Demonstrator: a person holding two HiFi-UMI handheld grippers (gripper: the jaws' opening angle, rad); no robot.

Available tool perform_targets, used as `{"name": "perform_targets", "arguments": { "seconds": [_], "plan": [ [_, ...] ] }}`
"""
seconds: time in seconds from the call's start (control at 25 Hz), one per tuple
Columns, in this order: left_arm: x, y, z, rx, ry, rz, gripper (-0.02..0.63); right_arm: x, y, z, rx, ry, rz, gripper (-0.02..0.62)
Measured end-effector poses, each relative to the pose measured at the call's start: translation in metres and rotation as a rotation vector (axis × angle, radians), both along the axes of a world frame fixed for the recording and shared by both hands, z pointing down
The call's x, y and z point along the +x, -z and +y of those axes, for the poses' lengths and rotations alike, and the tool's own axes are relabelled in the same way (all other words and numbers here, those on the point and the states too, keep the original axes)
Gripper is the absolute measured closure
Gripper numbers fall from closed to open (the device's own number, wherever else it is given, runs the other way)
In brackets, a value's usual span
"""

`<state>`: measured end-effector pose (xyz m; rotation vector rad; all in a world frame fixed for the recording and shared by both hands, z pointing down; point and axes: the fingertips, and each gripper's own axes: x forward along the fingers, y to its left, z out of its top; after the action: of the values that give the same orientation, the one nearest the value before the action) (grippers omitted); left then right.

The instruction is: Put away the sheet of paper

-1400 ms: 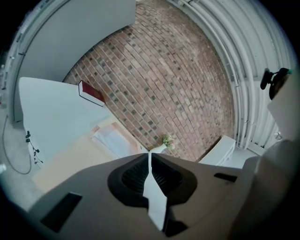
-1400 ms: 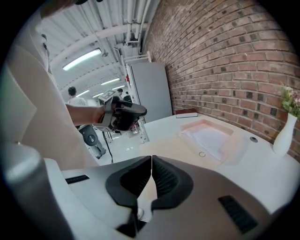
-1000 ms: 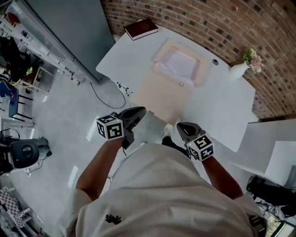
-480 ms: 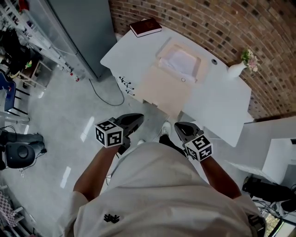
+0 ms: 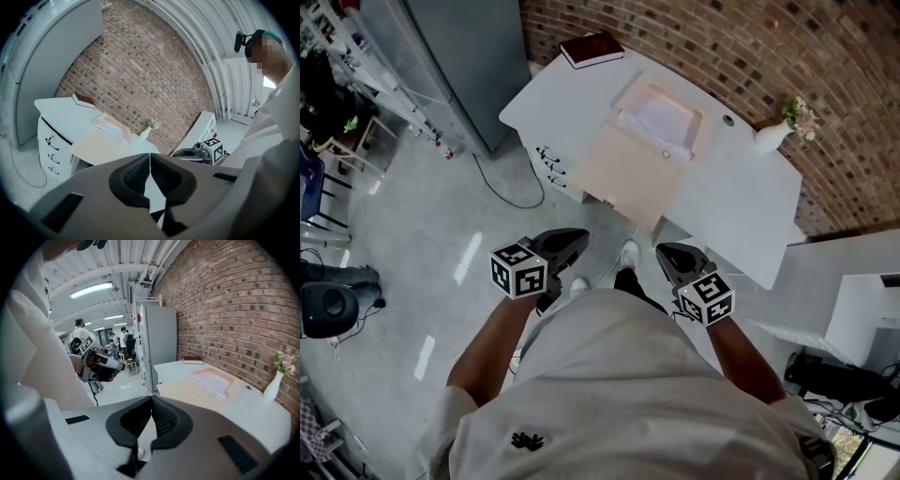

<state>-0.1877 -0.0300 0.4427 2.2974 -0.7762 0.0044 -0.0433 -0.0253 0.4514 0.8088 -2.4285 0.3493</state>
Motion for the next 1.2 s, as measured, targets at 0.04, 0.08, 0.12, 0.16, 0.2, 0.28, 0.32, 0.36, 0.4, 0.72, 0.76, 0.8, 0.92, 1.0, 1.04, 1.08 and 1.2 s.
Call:
{"name": "perform_targets", "arguments": {
  "seconds": [0.04,0.08,0.12,0.16,0.2,0.28,0.32,0.36,0.4,0.72,0.76,0.8,0.92,1.0,1.04,1.08,1.2],
  "plan": [
    [0.002,0.000,0.001,0.003,-0.007,-0.004,0.581,0.000,0.000,0.002,0.001,-0.002,-0.001,0.568],
    [0.003,0.000,0.001,0.005,-0.015,-0.008,0.581,0.000,0.000,0.004,0.002,-0.003,-0.001,0.568],
    [0.005,0.000,0.001,0.007,-0.022,-0.012,0.580,0.001,-0.001,0.005,0.002,-0.003,0.000,0.568],
    [0.006,0.001,0.000,0.010,-0.028,-0.014,0.581,0.002,-0.001,0.006,0.002,-0.005,0.001,0.568],
    [0.006,0.002,0.000,0.012,-0.034,-0.017,0.581,0.003,-0.001,0.006,0.003,-0.009,0.002,0.568],
    [0.005,0.003,-0.002,0.017,-0.041,-0.020,0.580,0.003,0.001,0.005,0.007,-0.020,-0.001,0.568],
    [0.005,0.004,-0.002,0.019,-0.042,-0.021,0.580,0.004,0.001,0.005,0.010,-0.025,-0.003,0.568],
    [0.004,0.005,-0.001,0.021,-0.043,-0.021,0.580,0.004,0.002,0.005,0.012,-0.028,-0.004,0.568],
    [0.004,0.005,0.000,0.022,-0.042,-0.020,0.580,0.004,0.002,0.005,0.013,-0.029,-0.004,0.568],
    [0.002,-0.006,0.006,0.000,-0.033,-0.026,0.580,-0.001,-0.004,0.006,0.011,-0.010,-0.004,0.568],
    [0.001,-0.008,0.007,-0.003,-0.031,-0.026,0.580,-0.002,-0.005,0.006,0.009,-0.007,-0.004,0.568],
    [0.001,-0.009,0.007,-0.006,-0.029,-0.027,0.580,-0.002,-0.007,0.006,0.007,-0.005,-0.003,0.568],
    [0.001,-0.013,0.006,-0.013,-0.027,-0.030,0.580,-0.003,-0.010,0.005,0.002,0.001,0.000,0.568],
    [0.002,-0.014,0.005,-0.016,-0.030,-0.032,0.580,-0.003,-0.011,0.003,-0.001,0.001,0.000,0.568],
    [0.002,-0.014,0.005,-0.016,-0.032,-0.034,0.580,-0.003,-0.012,0.003,0.000,0.000,0.000,0.568],
    [0.003,-0.013,0.005,-0.017,-0.035,-0.036,0.580,-0.003,-0.012,0.002,0.000,-0.001,0.001,0.568],
    [0.004,-0.011,0.001,-0.015,-0.042,-0.043,0.580,-0.001,-0.012,-0.002,0.002,-0.005,0.000,0.568]
  ]
}}
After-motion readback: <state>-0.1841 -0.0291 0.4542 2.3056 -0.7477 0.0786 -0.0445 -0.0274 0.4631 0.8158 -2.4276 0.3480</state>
